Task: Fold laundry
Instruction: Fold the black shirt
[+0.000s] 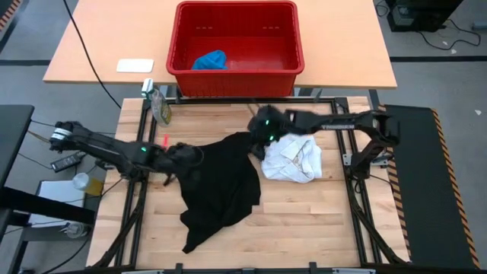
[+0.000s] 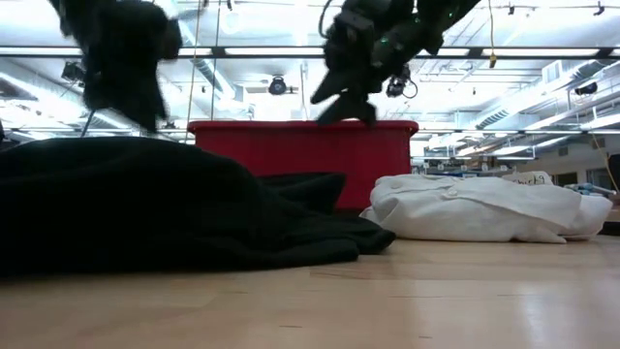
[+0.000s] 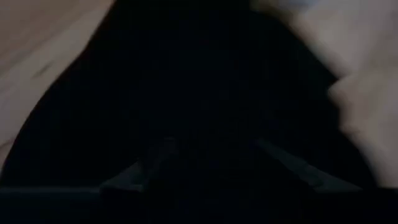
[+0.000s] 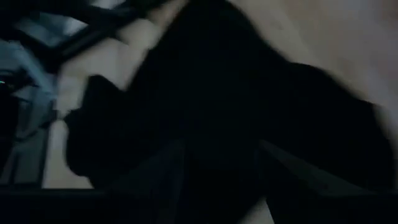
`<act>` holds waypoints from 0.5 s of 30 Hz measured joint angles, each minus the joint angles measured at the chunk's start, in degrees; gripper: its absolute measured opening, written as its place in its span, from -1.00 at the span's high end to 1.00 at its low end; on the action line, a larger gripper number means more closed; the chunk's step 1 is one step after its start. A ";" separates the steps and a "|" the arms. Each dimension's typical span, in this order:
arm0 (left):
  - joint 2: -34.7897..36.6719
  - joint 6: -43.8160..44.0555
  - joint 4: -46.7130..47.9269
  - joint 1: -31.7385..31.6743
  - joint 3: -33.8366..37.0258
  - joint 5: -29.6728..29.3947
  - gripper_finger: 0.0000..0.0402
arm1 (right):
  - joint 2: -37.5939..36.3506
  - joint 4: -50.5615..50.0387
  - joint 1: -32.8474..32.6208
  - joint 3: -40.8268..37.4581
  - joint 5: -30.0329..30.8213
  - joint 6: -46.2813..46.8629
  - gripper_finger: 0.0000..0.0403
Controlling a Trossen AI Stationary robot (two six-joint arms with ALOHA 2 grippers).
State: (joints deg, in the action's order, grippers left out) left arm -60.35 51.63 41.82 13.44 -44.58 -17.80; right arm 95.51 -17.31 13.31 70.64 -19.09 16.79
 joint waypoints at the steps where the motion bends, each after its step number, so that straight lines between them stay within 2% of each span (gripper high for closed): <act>1: -1.81 0.07 0.37 0.03 0.72 -0.07 0.03 | 0.75 3.16 -1.09 -0.97 0.42 1.50 -0.01; 6: -8.76 3.03 2.63 -1.17 3.18 -0.11 0.10 | 6.71 12.28 -4.71 -4.14 2.14 4.66 -0.01; 11: -12.71 2.94 7.46 -3.63 3.90 -0.11 0.10 | 14.12 11.62 -5.26 -4.21 6.13 6.95 -0.01; 15: -12.77 3.05 10.09 -4.98 3.90 -0.68 0.10 | 17.55 10.89 -2.87 -4.19 9.81 12.57 0.03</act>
State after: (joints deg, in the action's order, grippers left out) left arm -73.12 54.68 51.91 8.45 -40.69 -18.48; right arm 113.06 -6.42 10.44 66.45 -9.28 29.36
